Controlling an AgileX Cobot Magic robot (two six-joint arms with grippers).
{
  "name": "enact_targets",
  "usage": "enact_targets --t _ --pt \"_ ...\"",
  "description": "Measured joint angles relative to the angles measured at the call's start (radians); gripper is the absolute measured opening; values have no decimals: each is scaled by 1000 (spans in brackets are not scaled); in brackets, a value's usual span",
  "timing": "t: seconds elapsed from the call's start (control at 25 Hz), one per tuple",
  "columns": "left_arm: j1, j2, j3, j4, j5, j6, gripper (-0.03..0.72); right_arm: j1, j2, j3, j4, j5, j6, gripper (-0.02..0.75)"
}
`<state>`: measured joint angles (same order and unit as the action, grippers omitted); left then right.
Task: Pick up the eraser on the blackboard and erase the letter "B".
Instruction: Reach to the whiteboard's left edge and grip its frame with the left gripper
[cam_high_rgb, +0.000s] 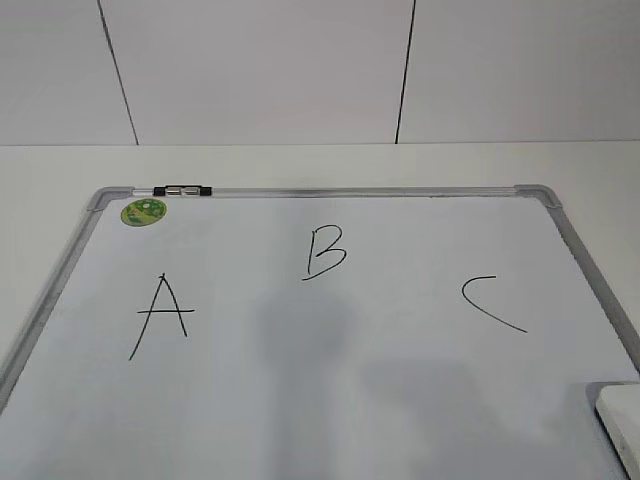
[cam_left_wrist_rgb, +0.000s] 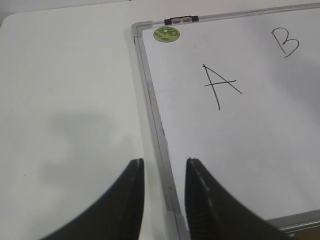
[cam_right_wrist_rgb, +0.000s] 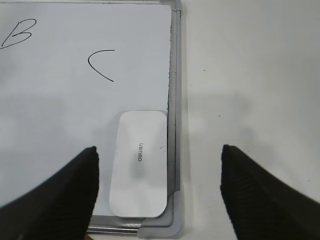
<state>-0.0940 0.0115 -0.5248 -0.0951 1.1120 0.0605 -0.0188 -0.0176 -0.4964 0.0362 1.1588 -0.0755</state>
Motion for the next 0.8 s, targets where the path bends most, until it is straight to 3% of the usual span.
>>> enact_targets --t 0.8 --pt "0 0 0 0 0 0 216 0 0 0 0 0 0 584"
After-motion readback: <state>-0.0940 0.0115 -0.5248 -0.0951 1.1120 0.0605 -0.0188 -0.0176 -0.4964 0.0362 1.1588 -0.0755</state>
